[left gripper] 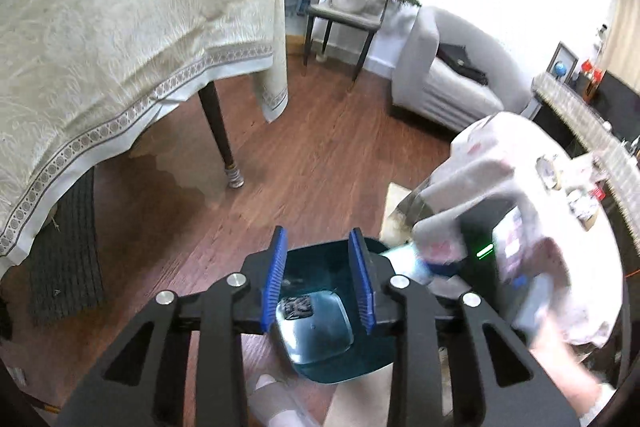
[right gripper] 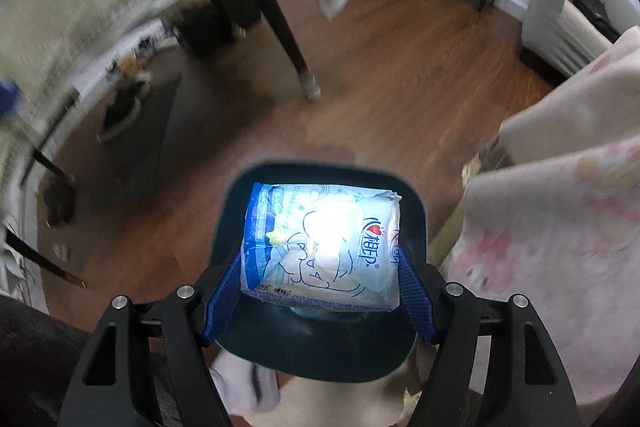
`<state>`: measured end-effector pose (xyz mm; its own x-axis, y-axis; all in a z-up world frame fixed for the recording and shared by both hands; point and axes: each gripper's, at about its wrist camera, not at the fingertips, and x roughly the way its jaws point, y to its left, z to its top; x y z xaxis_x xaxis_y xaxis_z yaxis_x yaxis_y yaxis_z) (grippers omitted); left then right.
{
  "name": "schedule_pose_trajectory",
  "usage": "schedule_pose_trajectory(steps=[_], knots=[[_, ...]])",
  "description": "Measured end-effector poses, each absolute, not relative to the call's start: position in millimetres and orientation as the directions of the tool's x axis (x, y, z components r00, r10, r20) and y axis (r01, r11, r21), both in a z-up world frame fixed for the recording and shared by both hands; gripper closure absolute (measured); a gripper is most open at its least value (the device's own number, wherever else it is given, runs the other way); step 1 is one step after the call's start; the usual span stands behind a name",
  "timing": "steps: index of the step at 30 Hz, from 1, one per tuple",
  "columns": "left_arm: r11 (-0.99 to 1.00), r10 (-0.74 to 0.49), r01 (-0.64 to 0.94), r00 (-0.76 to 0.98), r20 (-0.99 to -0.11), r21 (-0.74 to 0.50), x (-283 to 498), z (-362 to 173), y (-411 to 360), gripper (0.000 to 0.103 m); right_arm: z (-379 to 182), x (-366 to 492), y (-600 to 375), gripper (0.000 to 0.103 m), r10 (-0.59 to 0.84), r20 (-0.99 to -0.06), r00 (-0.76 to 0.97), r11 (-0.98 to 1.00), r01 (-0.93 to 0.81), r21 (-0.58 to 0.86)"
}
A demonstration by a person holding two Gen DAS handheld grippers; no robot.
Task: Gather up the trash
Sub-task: 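Move both open grippers back over the table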
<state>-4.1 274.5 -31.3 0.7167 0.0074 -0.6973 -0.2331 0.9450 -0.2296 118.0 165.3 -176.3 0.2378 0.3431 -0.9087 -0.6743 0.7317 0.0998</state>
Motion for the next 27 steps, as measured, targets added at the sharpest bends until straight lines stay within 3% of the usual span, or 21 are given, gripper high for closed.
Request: schedule_pose_trajectory(steps=[3, 11, 20, 27], knots=[[0.943, 0.006, -0.23, 0.732, -0.681, -0.239, -6.1, -21.6, 274.1, 0.07, -194.7, 116.0, 167.4, 0.03, 0.288, -0.934, 0.214, 0.724, -0.687, 0.066], [0.948, 0.001, -0.21, 0.753, -0.658, -0.24, -6.0, -8.0, 265.7, 0.07, -208.5, 111.0, 161.7, 0.015, 0.23, -0.952, 0.203, 0.714, -0.699, 0.023], [0.963, 0.028, -0.181, 0.801, -0.598, -0.199, -3.9, 19.5, 244.6, 0.07, -142.0, 92.4, 151.4, 0.016, 0.388, -0.89, 0.238, 0.661, -0.745, 0.088], [0.979, 0.056, -0.158, 0.821, -0.568, -0.131, 5.9, 32.4, 221.2, 0.067, -73.4, 74.8, 123.9, 0.03, 0.481, -0.811, 0.333, 0.634, -0.771, 0.06]])
